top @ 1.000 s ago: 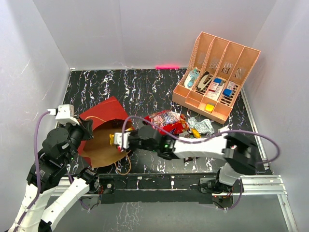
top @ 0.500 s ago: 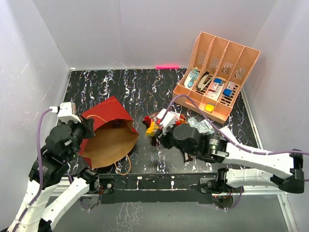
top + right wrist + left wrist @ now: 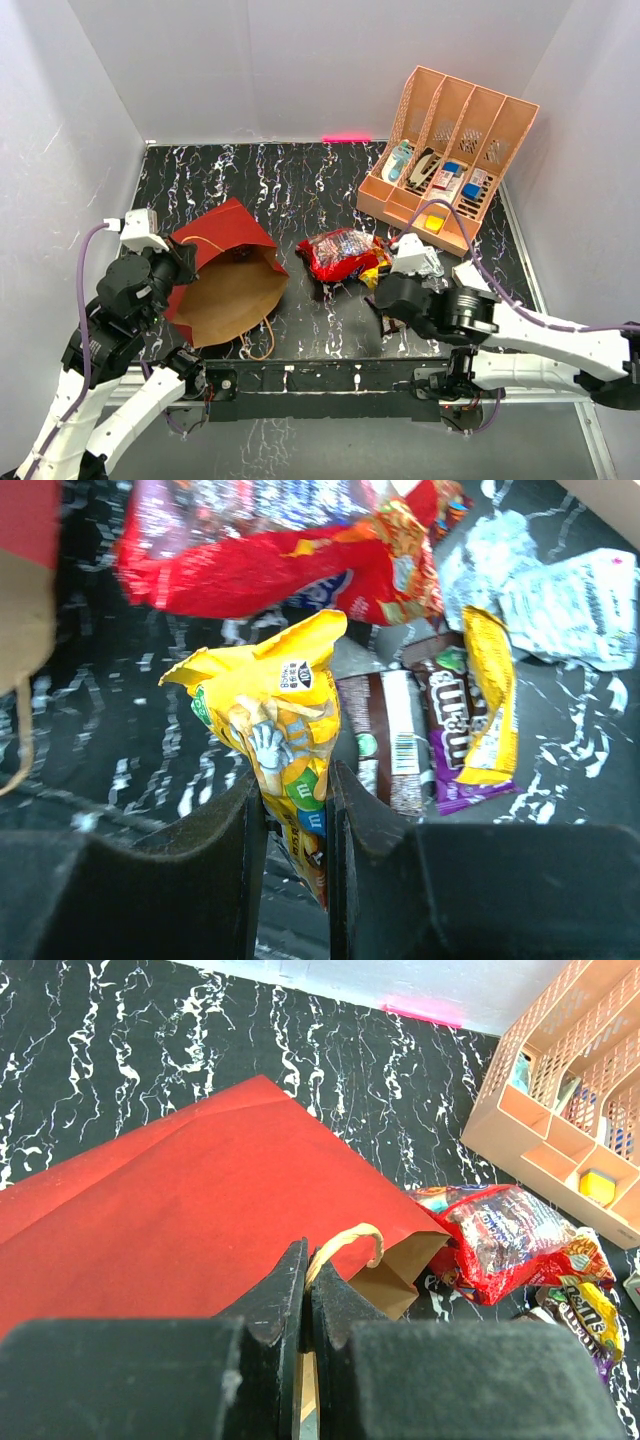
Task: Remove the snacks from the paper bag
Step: Place the snack at the center of the board.
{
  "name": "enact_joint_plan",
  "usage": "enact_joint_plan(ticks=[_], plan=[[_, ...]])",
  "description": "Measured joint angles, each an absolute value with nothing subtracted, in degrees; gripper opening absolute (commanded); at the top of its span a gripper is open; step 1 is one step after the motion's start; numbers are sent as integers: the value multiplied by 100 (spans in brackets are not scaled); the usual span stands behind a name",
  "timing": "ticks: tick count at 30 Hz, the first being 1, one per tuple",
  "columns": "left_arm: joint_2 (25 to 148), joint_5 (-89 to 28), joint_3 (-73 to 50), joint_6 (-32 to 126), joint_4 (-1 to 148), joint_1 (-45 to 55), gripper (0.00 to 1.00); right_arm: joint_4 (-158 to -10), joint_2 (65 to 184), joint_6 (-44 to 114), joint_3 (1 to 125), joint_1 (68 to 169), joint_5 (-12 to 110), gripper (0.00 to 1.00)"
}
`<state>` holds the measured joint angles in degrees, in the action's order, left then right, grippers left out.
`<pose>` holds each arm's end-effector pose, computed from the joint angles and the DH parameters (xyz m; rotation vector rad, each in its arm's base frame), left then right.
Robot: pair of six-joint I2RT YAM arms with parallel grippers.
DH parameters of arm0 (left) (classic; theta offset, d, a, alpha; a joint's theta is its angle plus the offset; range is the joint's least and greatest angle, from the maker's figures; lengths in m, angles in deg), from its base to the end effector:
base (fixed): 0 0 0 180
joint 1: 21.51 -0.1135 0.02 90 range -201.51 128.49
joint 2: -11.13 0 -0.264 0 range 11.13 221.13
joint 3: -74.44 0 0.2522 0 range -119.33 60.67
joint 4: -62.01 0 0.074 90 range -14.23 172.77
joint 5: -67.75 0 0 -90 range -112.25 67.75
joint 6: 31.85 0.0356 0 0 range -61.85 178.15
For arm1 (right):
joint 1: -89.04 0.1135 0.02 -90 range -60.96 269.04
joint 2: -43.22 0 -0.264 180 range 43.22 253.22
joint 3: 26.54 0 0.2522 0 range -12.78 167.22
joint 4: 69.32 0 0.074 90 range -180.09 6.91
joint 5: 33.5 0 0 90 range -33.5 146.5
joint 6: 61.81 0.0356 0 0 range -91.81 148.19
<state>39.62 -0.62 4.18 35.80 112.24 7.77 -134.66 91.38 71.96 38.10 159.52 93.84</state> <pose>0.0779 -0.0287 0.3917 -0.1765 1.7110 -0.3454 0.0715 0.1370 0.3047 -0.2379 2.2156 0.2913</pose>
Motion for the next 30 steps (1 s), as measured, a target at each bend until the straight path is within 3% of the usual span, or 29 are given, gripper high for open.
enact_joint_plan(ticks=[12, 25, 30], plan=[[4017, -60, 416, 3573, 11224, 777, 0, -13973, 11595, 7952, 3810, 15082, 9944, 17], [4010, -60, 416, 3648, 11222, 777, 0, -13079, 11836, 7469, 3571, 14133, 9616, 20], [4010, -60, 416, 3674, 11222, 777, 0, -12867, 11936, 7464, 3303, 14002, 9489, 28]])
